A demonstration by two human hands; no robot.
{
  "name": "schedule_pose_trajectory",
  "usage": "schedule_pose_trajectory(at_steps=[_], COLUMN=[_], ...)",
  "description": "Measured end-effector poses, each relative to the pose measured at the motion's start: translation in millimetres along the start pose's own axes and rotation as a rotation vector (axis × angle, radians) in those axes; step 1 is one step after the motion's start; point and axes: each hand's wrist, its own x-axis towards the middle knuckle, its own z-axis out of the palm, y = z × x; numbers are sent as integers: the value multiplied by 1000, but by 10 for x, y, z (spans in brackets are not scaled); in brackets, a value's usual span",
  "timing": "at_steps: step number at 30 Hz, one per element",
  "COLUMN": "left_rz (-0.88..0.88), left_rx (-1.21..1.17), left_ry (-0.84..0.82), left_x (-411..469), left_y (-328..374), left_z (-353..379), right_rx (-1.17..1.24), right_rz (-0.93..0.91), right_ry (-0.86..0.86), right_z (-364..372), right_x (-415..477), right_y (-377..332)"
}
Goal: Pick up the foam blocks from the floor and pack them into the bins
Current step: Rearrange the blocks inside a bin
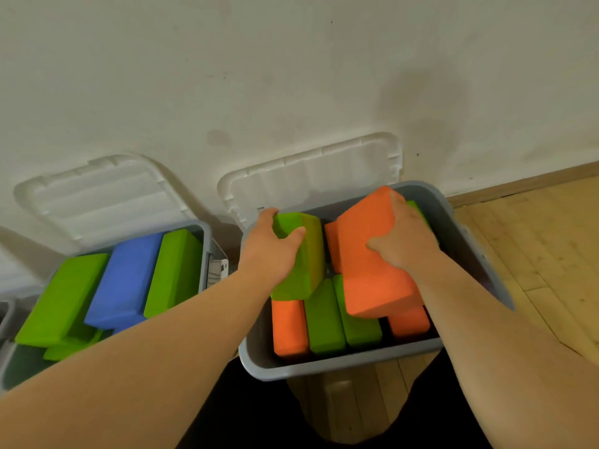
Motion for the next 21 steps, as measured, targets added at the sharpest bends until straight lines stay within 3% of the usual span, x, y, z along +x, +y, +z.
schedule_pose_trajectory(at_steps=[7,12,14,18,21], left_rz=[-49,-64,-42,-14,15], left_rx=[-89,-82,-45,98,169], left_ry=[-176,-257,-265,-237,-222], left_x=[213,325,369,354,361], left_y=[-127,-241,-176,-34,16], left_z=[81,141,188,423,534], right_rx=[172,16,-96,-250,-222], right_rz=[3,-161,-182,-48,-19], right_ry=[-150,131,171,-113,-123], right_z=[102,-213,-253,29,70], right_x=[-75,-209,-189,-46,67], right_y=[-232,-428,-435,-372,-331])
